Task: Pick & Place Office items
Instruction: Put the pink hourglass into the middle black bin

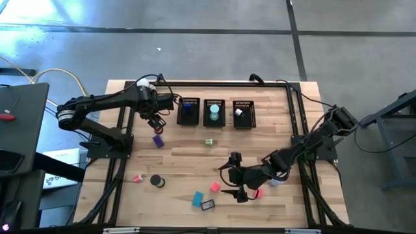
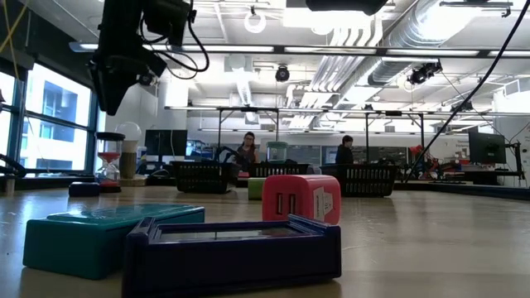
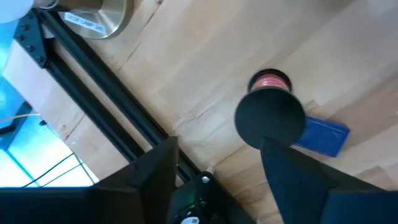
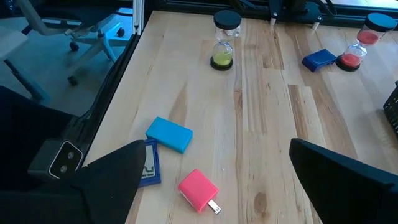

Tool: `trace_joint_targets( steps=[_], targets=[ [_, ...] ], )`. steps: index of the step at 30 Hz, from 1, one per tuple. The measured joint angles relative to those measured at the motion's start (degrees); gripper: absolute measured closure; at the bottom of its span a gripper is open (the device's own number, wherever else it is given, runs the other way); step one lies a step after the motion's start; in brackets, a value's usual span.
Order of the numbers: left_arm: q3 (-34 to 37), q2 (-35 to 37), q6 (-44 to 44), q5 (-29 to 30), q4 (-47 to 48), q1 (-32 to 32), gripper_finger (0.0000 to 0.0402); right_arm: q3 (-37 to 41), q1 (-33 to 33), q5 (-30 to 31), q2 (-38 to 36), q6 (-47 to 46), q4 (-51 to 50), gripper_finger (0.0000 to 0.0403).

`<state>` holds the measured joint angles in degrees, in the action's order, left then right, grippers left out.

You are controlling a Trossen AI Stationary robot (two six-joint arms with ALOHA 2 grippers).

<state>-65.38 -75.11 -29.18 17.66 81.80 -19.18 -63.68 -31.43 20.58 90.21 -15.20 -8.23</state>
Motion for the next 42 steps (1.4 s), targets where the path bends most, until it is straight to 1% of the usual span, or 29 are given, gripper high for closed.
trace_joint_targets(
  steps=[5,9,11,15,18,21,29,33,37,42],
  targets=[
    [0.45,0.00,-0.86,0.63,-0.04,0.00,0.0119,-0.01,-0.08,0.00,0.00,0.00,0.00,0.0016],
    [0.45,0.00,-0.59,-2.10,-0.15,-0.04,0.0098,0.00,-0.08,0.00,0.00,0.00,0.00,0.0016],
    [0.45,0.00,0.73,-3.94,-0.67,-0.04,0.0096,-0.02,-0.08,0.00,0.00,0.00,0.00,0.0016],
    [0.45,0.00,2.07,-5.29,-0.97,-0.02,0.0095,0.00,-0.08,0.00,0.00,0.00,0.00,0.0016],
    [0.45,0.00,0.93,-5.40,-1.12,-0.02,0.0095,0.00,-0.08,0.00,0.00,0.00,0.00,0.0016],
    [0.45,0.00,-0.16,-7.06,-1.18,-0.02,0.0095,-0.02,-0.08,0.00,0.00,0.00,0.00,0.0016],
    [0.45,0.00,-5.43,-7.42,-3.01,-0.04,0.0099,0.00,-0.08,0.00,0.00,0.00,-0.02,0.0016],
    [0.45,0.00,-5.36,-7.55,-5.17,-0.02,0.0104,0.00,-0.08,0.00,0.00,-0.06,-0.07,0.0016],
    [0.45,0.00,-2.89,-10.14,-6.91,-0.02,0.0105,-0.02,-0.08,0.00,0.02,-0.22,-0.11,0.0016],
    [0.43,0.00,-2.35,-10.44,-7.92,-0.40,0.0105,0.00,-0.08,0.00,0.01,-0.22,-0.25,0.0016]
  ],
)
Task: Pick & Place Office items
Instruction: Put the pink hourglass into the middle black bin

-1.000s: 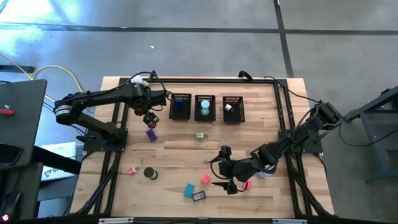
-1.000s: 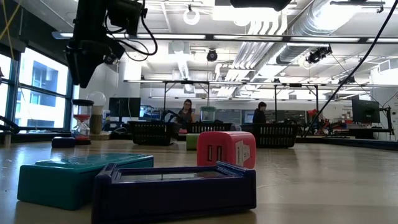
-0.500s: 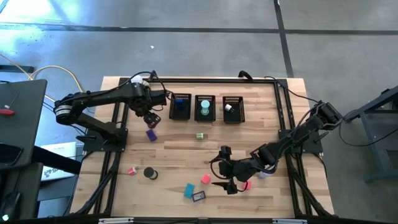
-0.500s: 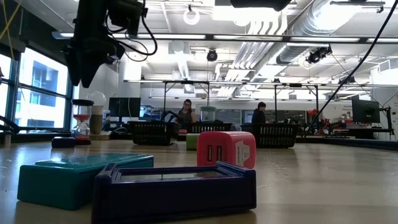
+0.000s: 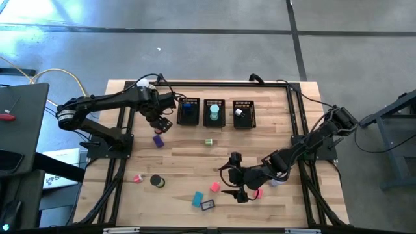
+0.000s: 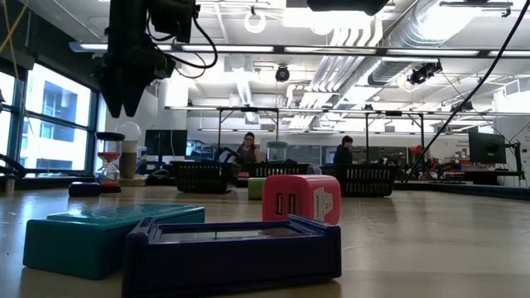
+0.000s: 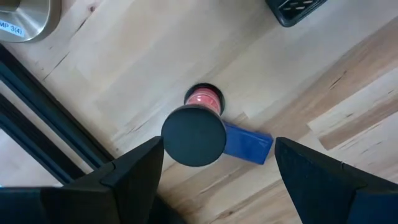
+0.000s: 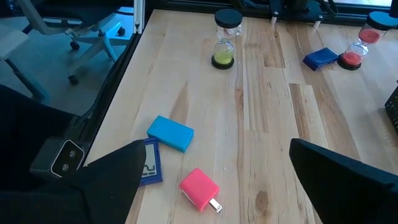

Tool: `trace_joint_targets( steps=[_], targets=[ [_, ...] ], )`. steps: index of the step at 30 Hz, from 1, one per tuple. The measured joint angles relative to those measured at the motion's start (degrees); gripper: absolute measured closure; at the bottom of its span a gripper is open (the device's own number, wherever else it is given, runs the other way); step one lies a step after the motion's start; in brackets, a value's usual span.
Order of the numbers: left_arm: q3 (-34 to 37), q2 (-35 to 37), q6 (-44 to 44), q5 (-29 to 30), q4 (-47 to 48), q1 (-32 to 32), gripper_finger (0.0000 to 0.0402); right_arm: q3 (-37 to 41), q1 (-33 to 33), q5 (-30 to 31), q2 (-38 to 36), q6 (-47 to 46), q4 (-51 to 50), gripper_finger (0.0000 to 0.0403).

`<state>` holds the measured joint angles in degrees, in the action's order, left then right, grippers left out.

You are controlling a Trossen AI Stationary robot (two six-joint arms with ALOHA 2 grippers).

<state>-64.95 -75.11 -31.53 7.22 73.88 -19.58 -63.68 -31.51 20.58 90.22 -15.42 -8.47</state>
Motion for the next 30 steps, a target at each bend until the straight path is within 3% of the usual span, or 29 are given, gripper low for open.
trace_joint_targets(
  steps=[9,30],
  targets=[
    [1.87,0.00,1.75,-0.08,-0.86,-1.96,0.0106,-0.01,0.00,-2.96,0.02,-0.09,-0.23,0.0016],
    [7.26,0.00,2.75,-1.07,-4.33,-2.07,0.0106,0.00,0.00,-2.58,0.02,-0.78,-0.04,0.0016]
  ],
)
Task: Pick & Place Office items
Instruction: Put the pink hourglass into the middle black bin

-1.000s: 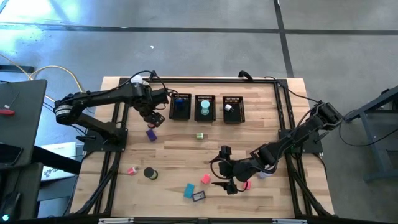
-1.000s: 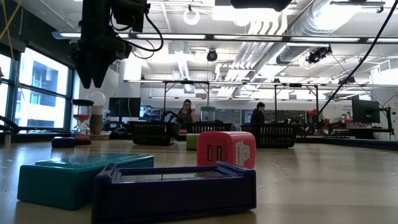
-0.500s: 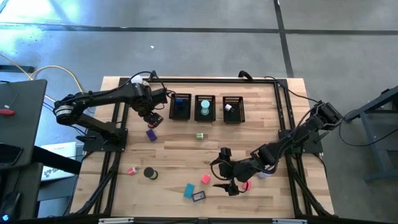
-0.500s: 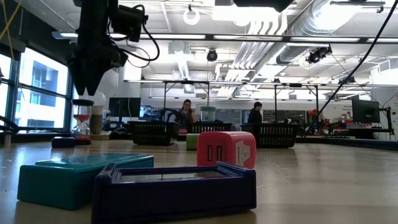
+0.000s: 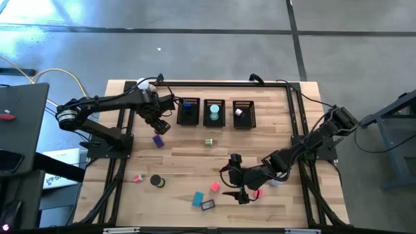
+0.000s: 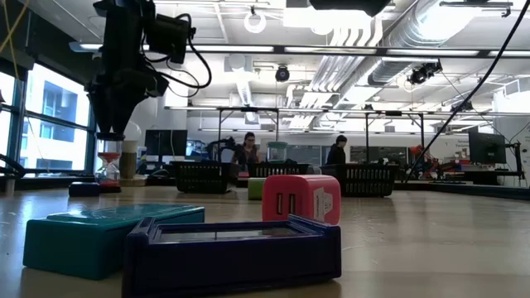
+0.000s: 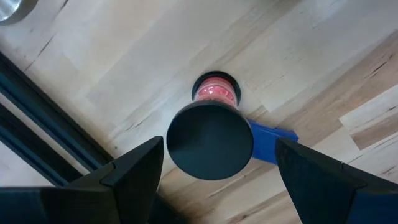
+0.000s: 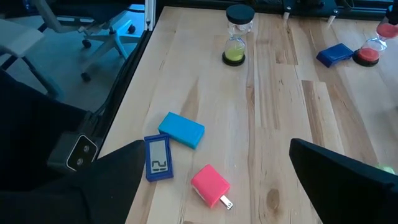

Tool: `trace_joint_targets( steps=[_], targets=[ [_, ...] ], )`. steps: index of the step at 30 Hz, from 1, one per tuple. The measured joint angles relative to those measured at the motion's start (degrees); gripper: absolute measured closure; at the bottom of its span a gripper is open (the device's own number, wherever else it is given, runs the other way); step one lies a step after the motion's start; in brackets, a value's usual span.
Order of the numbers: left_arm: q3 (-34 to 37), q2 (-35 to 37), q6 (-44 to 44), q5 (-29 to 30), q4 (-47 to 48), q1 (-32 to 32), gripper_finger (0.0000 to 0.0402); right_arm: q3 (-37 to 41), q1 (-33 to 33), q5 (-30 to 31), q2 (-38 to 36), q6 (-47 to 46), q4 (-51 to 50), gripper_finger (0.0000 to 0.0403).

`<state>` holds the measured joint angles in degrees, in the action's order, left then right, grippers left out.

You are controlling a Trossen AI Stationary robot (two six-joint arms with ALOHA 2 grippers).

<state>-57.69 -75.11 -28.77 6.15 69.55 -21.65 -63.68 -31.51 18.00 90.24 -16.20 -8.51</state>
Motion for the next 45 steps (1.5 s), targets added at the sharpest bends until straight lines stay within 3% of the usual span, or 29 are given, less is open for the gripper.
trace_joint_targets(
  steps=[20,45],
  targets=[
    [0.31,0.00,-0.15,1.30,-1.32,1.50,0.0106,-0.01,0.00,0.00,0.00,-0.07,-0.03,0.0016],
    [8.19,0.00,2.28,2.91,-7.16,1.90,0.0106,-0.02,0.00,0.00,0.00,-0.09,-0.02,0.0016]
  ],
)
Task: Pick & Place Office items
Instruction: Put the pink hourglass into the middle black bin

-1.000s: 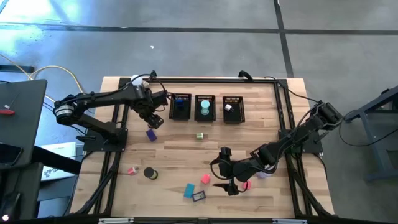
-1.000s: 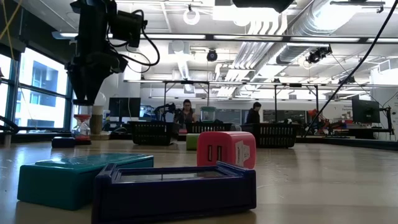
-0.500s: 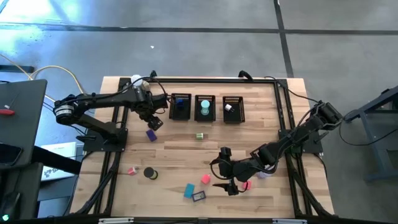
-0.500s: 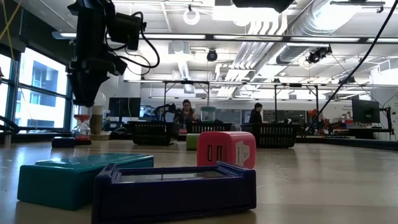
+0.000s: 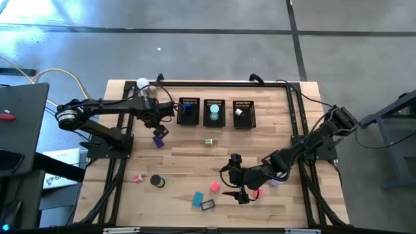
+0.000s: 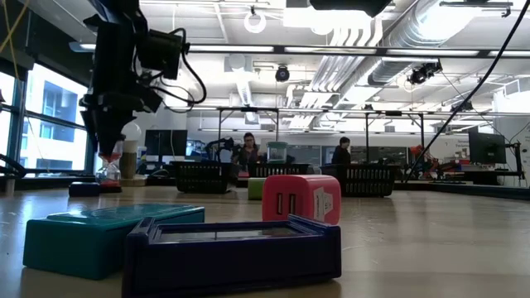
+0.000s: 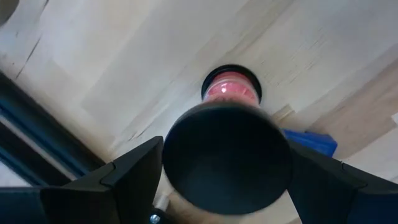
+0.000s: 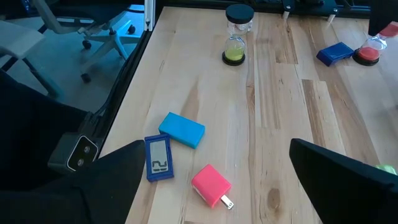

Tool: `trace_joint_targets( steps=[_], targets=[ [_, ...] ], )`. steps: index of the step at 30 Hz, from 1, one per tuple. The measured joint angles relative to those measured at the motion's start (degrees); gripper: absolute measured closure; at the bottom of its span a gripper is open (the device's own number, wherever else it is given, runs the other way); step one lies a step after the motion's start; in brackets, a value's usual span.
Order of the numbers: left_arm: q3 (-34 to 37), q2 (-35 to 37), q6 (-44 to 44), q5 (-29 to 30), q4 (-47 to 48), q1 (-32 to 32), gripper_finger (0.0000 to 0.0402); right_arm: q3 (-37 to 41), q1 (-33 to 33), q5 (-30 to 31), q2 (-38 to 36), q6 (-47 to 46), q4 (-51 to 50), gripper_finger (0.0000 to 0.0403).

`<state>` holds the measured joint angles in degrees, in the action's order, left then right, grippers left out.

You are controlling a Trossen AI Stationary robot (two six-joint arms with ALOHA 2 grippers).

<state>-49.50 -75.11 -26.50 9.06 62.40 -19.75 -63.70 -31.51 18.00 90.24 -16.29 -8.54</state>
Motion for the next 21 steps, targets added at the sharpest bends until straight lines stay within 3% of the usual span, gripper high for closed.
trace_joint_targets(
  steps=[16,21],
  targets=[
    [0.66,0.00,-1.82,-0.33,-3.13,0.00,0.0106,0.02,-0.02,0.00,0.00,0.00,0.00,0.0016],
    [0.68,0.00,-1.97,-0.32,-3.10,0.00,0.0132,0.02,-0.02,-0.13,0.00,0.00,0.00,0.0016]
  ],
)
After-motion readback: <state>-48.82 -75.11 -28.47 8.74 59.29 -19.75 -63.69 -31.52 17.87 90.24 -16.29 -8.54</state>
